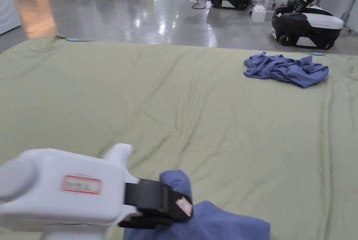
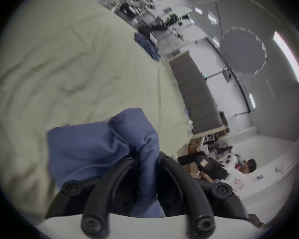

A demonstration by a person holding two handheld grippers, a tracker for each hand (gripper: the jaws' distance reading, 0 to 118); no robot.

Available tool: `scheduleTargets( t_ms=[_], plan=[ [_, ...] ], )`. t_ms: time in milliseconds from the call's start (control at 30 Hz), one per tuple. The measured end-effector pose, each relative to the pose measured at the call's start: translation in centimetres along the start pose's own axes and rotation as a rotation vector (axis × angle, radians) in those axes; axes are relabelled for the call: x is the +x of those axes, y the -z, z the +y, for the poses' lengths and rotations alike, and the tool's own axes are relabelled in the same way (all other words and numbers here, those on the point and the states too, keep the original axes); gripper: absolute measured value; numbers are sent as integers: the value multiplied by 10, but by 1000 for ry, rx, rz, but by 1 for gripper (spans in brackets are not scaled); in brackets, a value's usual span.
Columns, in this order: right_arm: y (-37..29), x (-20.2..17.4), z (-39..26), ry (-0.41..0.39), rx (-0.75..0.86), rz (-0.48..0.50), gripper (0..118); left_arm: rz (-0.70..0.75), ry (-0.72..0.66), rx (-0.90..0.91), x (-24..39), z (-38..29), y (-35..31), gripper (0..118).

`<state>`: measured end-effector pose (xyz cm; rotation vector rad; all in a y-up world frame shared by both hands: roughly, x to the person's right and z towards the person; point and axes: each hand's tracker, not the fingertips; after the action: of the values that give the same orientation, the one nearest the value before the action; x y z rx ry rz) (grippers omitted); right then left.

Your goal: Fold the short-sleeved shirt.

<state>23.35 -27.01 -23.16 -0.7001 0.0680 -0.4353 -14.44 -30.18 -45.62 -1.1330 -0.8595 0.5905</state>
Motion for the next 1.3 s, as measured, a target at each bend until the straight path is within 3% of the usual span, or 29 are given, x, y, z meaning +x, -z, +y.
scheduleTargets(
  t_ms=[133, 267, 367, 467, 567, 633, 667, 700, 800, 867, 933, 1100, 1200, 1300],
  plan=[
    [-9, 13, -4, 37, 12, -27, 3, 134, 89, -114, 14, 9, 80, 21],
    [-12, 24, -6, 68, 19, -52, 3, 55, 51, -177, 28, 2, 117, 25],
    [-10, 29, -6, 82, 16, -62, 3, 36, 35, -191, 30, -5, 118, 77],
    [-6, 30, -7, 92, 8, -54, 3, -174, -21, -197, 31, -10, 93, 78],
    [-1, 27, -7, 81, -5, -40, 3, -222, -22, -111, 27, -14, 60, 71],
    [3, 24, -7, 73, -16, -26, 3, -5, 51, -99, 28, -10, 49, 17],
    [4, 23, -7, 70, -20, -21, 3, 65, 57, -95, 24, -11, 52, 13],
    [6, 22, -7, 66, -23, -14, 3, 111, 42, -111, 17, -13, 58, 13],
    [10, 19, -7, 63, -29, 0, 3, -28, -111, -227, 0, -21, 90, 13],
    [10, 18, -7, 66, -33, 6, 3, -33, -105, -274, -4, -26, 120, 13],
    [11, 18, -7, 68, -36, 10, 3, 55, -57, -286, -4, -30, 149, 13],
    [15, 16, -4, 71, -42, 23, 3, -32, -73, -302, 2, -29, 180, 5],
    [24, 6, 4, 42, -48, 47, 3, -20, -40, -273, 17, -32, 152, 5],
    [42, -11, 15, -3, -40, 157, 3, -92, 17, -123, 24, -39, 77, 5]
  ],
)
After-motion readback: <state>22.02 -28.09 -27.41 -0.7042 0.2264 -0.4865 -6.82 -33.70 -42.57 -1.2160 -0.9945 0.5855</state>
